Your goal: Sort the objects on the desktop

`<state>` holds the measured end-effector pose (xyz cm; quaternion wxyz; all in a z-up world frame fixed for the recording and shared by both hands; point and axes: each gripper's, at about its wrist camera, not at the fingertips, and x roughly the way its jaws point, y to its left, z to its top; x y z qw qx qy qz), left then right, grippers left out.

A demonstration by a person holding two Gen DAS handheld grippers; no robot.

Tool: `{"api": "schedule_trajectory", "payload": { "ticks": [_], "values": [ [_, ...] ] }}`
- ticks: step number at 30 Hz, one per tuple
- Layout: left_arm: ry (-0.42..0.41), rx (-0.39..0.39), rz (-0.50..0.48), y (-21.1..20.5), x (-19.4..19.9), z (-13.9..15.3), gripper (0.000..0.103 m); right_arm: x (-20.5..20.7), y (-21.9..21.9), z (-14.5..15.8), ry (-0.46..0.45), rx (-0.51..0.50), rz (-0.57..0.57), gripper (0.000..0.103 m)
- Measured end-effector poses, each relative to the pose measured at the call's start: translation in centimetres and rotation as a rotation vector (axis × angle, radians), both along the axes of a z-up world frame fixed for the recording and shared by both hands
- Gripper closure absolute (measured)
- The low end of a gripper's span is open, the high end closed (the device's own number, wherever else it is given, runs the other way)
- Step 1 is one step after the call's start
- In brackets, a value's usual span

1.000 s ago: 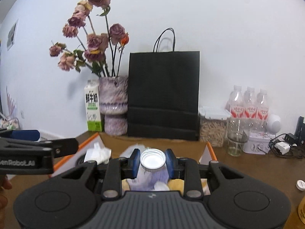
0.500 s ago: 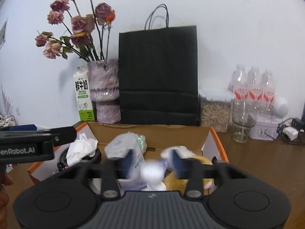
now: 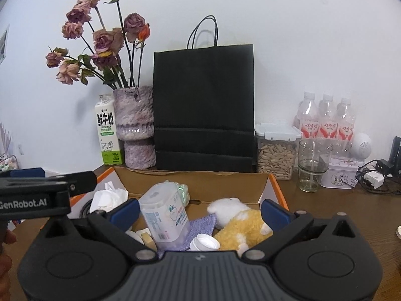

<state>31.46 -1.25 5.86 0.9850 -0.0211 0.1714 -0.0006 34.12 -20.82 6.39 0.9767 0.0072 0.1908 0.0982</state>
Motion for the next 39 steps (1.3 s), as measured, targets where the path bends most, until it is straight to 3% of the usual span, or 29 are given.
{"api": "schedule_trajectory", "payload": {
  "ticks": [9, 17, 30, 39],
  "values": [
    [-0.011, -0.029, -0.019, 0.7, -3.0, 1.1, 0.000, -3.0, -0.7, 1.0, -0.019, -0.004, -0.011, 0.000],
    [0.000, -0.027, -0.048, 0.8, -7.4, 1.4, 0.000, -8.0, -1.4, 1.4, -0.029, -0.025, -0.005, 0.000],
    [0.110, -0.071, -0.033, 1.6, -14.6, -1.9, 0.000, -16.3, -2.3, -1.0, 0.051, 0.013, -0.021, 0.000],
    [0.131, -0.029, -0.040, 0.6, -18.9, -3.6, 0.000, -20.7, -1.9, -2.7, 0.106, 0.009, -0.014, 0.000]
  ]
}}
